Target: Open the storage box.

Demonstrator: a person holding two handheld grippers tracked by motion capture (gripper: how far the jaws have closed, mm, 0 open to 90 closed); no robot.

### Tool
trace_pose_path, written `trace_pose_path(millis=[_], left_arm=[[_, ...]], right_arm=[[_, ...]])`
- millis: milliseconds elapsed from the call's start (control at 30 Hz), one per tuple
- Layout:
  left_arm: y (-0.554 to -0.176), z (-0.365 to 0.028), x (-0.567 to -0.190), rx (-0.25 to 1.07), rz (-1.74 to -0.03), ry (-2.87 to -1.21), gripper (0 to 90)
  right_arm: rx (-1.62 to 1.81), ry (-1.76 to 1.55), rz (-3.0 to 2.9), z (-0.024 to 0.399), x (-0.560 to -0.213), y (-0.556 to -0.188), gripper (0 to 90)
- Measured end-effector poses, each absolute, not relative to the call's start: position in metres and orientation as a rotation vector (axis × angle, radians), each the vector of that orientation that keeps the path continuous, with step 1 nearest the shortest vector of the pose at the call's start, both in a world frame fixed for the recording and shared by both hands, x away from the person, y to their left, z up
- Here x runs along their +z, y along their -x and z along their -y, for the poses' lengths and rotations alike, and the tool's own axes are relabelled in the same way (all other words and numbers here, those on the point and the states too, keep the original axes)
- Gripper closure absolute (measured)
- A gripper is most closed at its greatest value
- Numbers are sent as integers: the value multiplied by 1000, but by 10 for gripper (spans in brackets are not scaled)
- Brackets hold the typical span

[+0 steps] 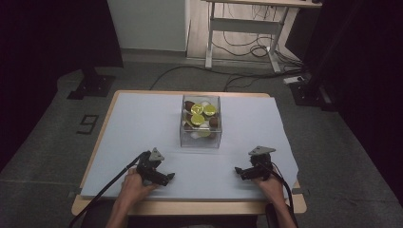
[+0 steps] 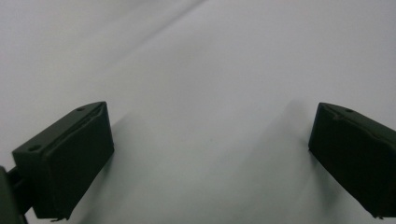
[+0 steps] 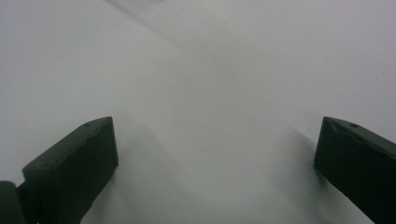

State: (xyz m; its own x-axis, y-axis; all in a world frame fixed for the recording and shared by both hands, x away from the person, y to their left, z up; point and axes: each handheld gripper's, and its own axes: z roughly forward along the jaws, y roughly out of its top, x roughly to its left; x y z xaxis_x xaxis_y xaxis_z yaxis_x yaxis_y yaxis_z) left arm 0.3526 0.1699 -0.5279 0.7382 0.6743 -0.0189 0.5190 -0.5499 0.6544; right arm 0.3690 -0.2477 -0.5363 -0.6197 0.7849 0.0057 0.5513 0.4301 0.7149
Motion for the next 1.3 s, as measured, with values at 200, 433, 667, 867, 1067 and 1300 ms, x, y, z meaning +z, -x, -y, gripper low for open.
trace_pose_path(millis=[200, 433, 667, 867, 1067, 1300], left_arm=[[-352, -170, -529, 321, -885, -2282, 0], [-351, -170, -529, 324, -886, -2283, 0], [-351, -169, -529, 326, -889, -2283, 0], [-351, -169, -528, 327, -891, -2283, 0], [-350, -169, -528, 332, -896, -2284, 8], [-347, -168, -523, 322, -901, -2296, 37]], right_arm=[[996, -1146, -2359, 248, -536, -369, 0], [996, -1145, -2360, 248, -536, -369, 0], [996, -1145, -2360, 248, -536, -369, 0], [994, -1145, -2361, 247, -536, -369, 0], [988, -1143, -2367, 247, -535, -369, 4], [1004, -1120, -2396, 244, -530, -365, 16]])
